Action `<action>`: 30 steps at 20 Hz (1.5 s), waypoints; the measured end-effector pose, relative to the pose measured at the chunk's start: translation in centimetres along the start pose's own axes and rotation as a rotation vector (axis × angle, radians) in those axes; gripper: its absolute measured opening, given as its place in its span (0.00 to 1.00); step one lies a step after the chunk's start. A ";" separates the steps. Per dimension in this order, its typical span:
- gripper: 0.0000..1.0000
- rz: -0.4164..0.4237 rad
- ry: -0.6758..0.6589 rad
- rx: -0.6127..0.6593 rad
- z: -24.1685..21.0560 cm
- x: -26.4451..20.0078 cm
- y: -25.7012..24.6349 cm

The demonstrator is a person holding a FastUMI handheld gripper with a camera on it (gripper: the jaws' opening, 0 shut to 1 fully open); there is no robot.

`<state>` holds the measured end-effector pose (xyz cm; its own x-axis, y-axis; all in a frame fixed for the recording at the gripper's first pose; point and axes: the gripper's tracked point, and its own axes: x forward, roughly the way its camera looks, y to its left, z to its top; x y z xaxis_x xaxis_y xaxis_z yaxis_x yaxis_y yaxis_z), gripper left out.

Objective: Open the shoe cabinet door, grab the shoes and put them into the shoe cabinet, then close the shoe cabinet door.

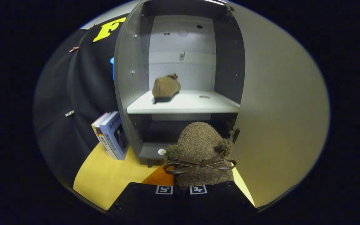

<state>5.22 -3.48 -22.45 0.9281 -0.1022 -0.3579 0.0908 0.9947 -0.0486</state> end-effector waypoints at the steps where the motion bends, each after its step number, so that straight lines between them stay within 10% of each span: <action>1: 0.05 -0.001 -0.031 0.000 2.0 -0.2 0.0; 15: 0.05 0.001 -0.085 0.030 21.8 10.4 -4.1; 30: 0.06 0.011 0.199 0.031 19.9 29.5 -3.4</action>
<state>39.44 -9.60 -14.29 0.8399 -0.0884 -0.5355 0.0947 0.9954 -0.0159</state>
